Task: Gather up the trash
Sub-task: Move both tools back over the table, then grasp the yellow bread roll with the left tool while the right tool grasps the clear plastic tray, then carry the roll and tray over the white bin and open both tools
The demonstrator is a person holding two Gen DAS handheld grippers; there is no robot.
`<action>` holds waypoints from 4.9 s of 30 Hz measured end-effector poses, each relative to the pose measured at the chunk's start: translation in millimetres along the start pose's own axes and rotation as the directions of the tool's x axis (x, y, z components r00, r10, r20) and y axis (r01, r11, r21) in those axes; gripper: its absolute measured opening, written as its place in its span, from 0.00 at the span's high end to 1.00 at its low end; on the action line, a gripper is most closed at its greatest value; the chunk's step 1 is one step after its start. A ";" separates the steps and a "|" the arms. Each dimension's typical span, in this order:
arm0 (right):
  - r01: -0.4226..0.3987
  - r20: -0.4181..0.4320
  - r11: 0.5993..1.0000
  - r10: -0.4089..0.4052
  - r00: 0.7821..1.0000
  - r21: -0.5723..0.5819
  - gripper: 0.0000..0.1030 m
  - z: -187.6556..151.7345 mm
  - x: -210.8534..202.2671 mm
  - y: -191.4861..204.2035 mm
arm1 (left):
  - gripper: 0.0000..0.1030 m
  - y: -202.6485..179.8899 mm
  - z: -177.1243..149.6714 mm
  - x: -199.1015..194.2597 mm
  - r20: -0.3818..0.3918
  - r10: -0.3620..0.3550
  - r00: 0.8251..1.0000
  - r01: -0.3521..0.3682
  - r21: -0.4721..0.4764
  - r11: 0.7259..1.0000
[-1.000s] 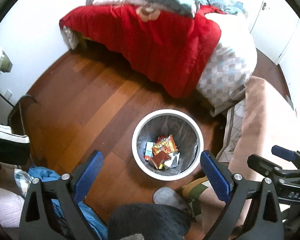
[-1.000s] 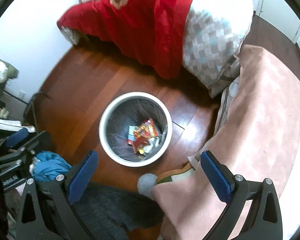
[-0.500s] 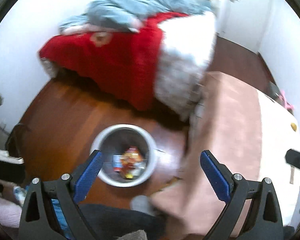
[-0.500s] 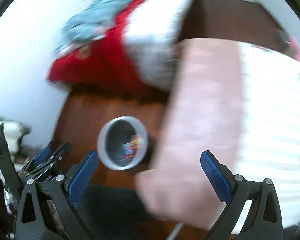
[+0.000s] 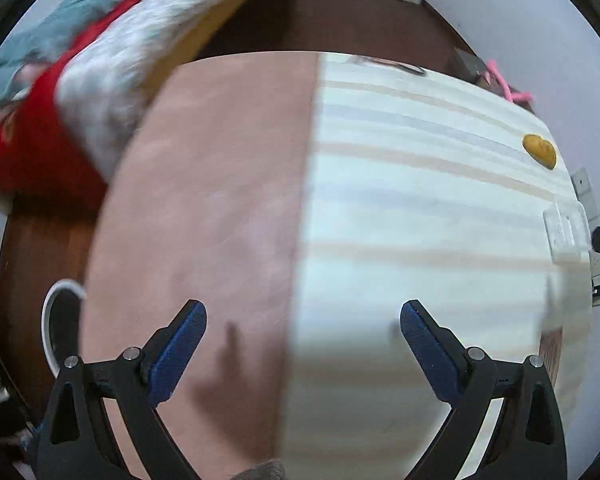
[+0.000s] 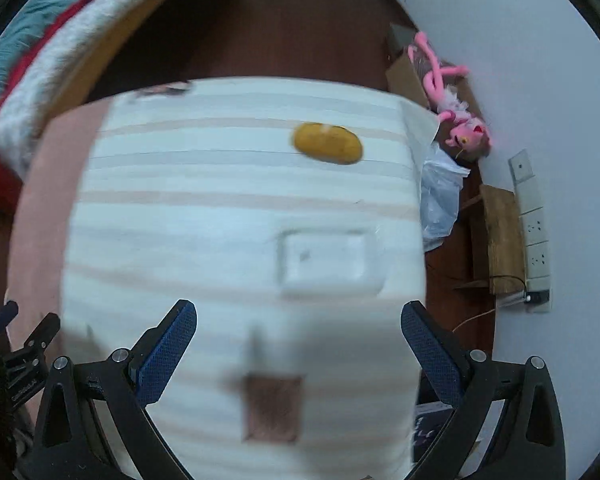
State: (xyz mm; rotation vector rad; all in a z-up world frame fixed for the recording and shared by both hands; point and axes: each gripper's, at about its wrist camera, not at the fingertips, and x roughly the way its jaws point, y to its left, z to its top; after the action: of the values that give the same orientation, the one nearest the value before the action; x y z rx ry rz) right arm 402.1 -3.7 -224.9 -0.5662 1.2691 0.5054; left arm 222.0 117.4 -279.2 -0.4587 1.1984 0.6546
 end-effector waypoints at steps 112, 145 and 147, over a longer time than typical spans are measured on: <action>-0.158 0.186 0.943 0.106 0.977 0.293 0.12 -27.9 -33.3 -93.1 | 0.85 -86.6 53.2 -88.6 0.206 -0.320 0.925 0.224 0.385 0.895; -0.434 -0.081 0.812 0.439 0.895 -0.391 0.12 -154.1 -72.9 546.9 | 0.81 476.2 -142.9 -129.3 0.222 -0.081 0.972 0.168 -0.409 0.897; -0.426 -0.126 0.807 0.412 0.902 -0.409 0.12 -156.8 -45.2 573.6 | 0.81 494.6 -150.1 -103.4 0.179 -0.107 0.978 0.178 -0.449 0.875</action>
State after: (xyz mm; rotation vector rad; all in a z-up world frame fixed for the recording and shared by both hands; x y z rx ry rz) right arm -89.8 329.2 -277.9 -0.6602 1.3233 1.1761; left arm -242.3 359.9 -220.9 -0.8782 0.8491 0.8348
